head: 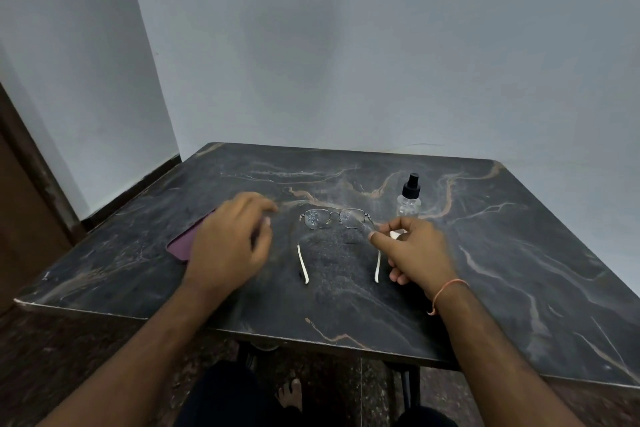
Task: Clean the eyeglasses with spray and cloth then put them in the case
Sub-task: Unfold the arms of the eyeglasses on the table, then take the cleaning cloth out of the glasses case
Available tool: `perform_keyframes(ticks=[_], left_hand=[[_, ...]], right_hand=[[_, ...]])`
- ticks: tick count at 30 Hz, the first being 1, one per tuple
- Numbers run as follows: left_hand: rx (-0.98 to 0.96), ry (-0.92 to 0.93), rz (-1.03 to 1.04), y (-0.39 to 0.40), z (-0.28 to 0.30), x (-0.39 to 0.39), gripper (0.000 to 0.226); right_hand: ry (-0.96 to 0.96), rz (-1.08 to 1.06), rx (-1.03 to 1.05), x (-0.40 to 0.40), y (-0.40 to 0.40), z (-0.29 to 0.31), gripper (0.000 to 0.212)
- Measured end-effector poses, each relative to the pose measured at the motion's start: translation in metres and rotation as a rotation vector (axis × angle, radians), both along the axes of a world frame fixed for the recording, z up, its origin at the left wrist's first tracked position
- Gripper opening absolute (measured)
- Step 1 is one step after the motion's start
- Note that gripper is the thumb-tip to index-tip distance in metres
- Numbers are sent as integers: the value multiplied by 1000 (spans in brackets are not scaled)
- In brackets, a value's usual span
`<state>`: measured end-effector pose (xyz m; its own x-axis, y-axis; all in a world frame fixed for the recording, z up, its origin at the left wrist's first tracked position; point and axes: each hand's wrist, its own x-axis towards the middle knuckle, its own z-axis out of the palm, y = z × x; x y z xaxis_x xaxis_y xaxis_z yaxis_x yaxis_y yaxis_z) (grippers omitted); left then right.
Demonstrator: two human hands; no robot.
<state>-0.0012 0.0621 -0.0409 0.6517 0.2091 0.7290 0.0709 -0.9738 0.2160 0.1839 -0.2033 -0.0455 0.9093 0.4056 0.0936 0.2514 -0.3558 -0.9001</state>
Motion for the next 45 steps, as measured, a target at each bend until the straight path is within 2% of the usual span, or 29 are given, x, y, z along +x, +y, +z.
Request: perform_keyframes(ticks=[4,7,10,12,16,20,22,26,29,37,40,45], left_hand=[[-223,-18,232,33,-3,-38,28],[-356,139,348,48,-12,-59,47],[-533,264,365,58,-17,-65,67],[-607,284,330,62,-17,-63,67],[-559,378,245,65,-21,-63,54],[-512,395,218,63,-22,-64,75],[-503,370,211,61,-22,-64,78],[-466,334,200,57,-23,-65,82],[-435,309,193,54,-23,-65,85],[-389,263,180,51,-24,-65,91],[-397,256,178,53,-24,-64,95],[-403,254,176,53,-24,-63,99]], right_hand=[[-129,49,-41,-6,-1,2,23],[-215,75,-63,-8,-4,2,25],[-347,83,-70,-10,-3,0,22],[-477,66,-54,-11,0,-2,18],[-662,107,68,-17,3,0,16],[-730,172,68,-30,22,13,17],[-735,211,34,-40,42,23,19],[-771,332,-184,-62,95,45,13],[-760,396,-371,-76,133,53,19],[-669,401,-747,-98,195,57,30],[-646,398,-837,-98,204,60,32],[-576,368,-876,-94,213,58,37]])
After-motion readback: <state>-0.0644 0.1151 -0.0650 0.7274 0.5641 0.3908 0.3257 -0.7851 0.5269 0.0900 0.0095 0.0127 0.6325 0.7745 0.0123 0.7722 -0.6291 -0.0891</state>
